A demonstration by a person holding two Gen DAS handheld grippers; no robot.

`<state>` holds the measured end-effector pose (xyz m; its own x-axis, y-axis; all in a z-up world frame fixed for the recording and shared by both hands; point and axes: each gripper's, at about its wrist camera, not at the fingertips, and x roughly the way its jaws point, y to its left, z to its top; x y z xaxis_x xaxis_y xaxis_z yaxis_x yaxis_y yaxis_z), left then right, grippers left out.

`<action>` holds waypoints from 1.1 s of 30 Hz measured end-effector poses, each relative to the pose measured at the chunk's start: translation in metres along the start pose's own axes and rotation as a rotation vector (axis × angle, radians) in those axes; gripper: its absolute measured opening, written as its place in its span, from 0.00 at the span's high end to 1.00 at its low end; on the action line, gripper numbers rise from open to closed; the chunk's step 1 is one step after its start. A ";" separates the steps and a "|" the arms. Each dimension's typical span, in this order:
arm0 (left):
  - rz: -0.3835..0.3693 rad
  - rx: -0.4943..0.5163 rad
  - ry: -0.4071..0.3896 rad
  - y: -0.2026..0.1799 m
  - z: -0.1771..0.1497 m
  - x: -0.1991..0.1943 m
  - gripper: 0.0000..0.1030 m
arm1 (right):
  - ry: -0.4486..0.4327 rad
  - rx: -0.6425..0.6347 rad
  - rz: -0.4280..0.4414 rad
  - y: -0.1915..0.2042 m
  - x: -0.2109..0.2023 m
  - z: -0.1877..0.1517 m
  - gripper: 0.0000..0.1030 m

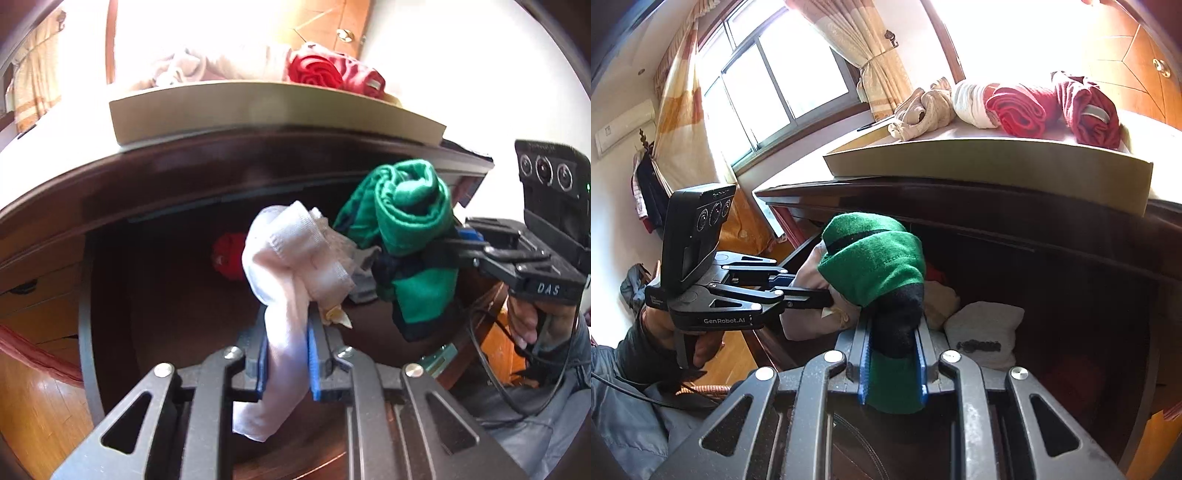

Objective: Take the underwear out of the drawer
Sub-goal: 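Lift both held garments out of the drawer toward the tray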

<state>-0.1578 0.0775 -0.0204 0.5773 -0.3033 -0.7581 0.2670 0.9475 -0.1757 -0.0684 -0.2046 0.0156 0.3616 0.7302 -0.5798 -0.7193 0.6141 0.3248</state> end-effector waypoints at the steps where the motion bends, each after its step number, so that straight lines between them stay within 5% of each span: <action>1: 0.006 -0.004 -0.006 0.002 0.000 -0.001 0.86 | -0.005 0.004 0.001 -0.001 -0.002 -0.002 0.79; 15: 0.146 0.012 -0.102 -0.014 0.010 0.000 0.86 | -0.097 0.046 0.015 -0.005 -0.016 -0.010 0.79; 33: 0.213 0.002 -0.246 -0.011 0.017 -0.020 0.86 | -0.225 0.028 0.014 -0.002 -0.040 -0.018 0.80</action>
<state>-0.1595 0.0716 0.0072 0.7896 -0.1137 -0.6030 0.1218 0.9922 -0.0276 -0.0919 -0.2404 0.0247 0.4775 0.7849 -0.3947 -0.7092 0.6096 0.3542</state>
